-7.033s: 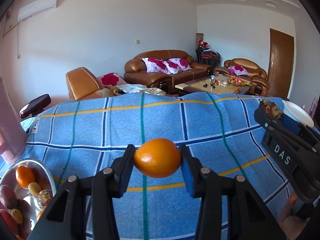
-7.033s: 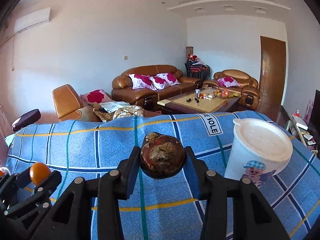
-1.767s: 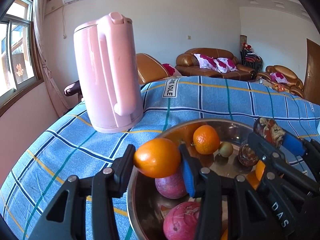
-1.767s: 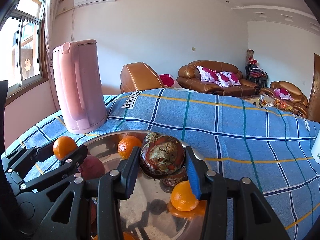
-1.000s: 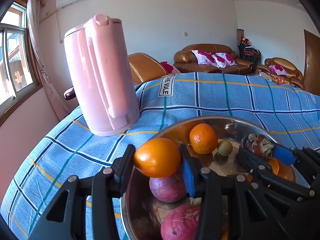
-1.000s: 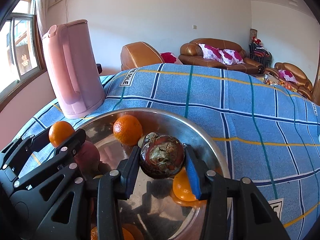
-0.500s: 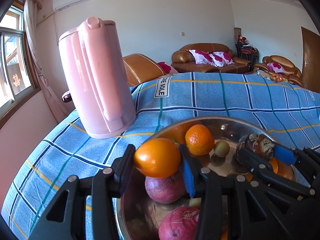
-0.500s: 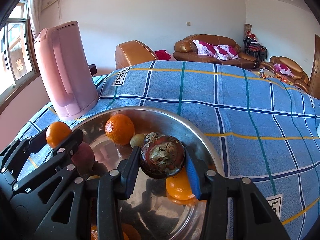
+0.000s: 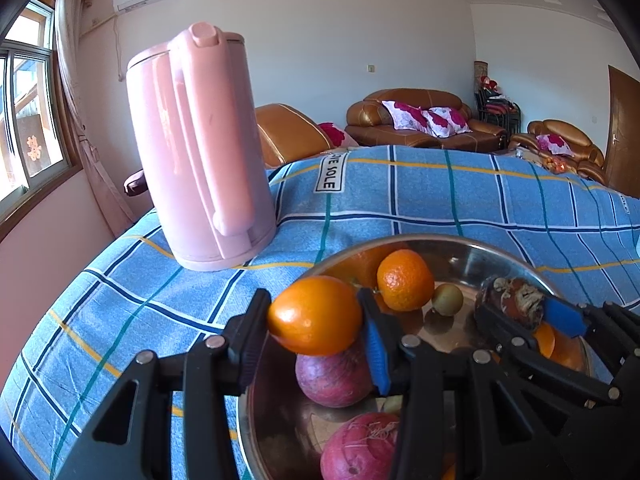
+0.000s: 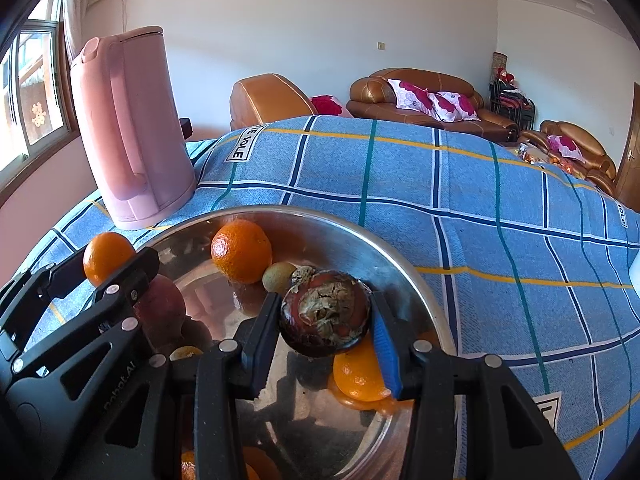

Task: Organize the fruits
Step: 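Lower both fruits into the steel bowl and open both tools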

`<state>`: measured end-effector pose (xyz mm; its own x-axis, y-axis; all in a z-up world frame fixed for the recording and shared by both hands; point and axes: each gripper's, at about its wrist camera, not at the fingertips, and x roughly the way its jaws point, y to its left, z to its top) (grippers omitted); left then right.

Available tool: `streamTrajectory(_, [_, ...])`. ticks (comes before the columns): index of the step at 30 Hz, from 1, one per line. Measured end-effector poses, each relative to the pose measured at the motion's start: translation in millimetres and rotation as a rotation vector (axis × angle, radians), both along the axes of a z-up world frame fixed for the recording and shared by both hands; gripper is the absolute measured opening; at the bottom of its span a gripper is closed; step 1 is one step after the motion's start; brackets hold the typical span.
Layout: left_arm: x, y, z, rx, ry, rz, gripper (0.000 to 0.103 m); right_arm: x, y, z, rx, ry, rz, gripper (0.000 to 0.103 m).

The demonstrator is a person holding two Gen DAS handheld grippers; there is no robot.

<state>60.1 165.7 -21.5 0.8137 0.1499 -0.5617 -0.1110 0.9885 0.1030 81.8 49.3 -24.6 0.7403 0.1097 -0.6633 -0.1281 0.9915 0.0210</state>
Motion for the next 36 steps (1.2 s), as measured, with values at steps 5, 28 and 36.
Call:
streamTrajectory(5, [0.2, 2.1, -0.4, -0.006, -0.001, 0.001, 0.046, 0.7, 2.0, -0.7, -0.005, 0.001, 0.002, 0.047])
streamTrajectory(28, [0.6, -1.8, -0.3, 0.009, -0.002, -0.008, 0.046, -25.9, -11.6, 16.1, 0.054, -0.166, -0.027, 0.056])
streamTrajectory(36, [0.5, -15.4, -0.9, 0.053, 0.0, -0.061, 0.055, -46.4, -31.9, 27.2, 0.079, -0.298, -0.161, 0.07])
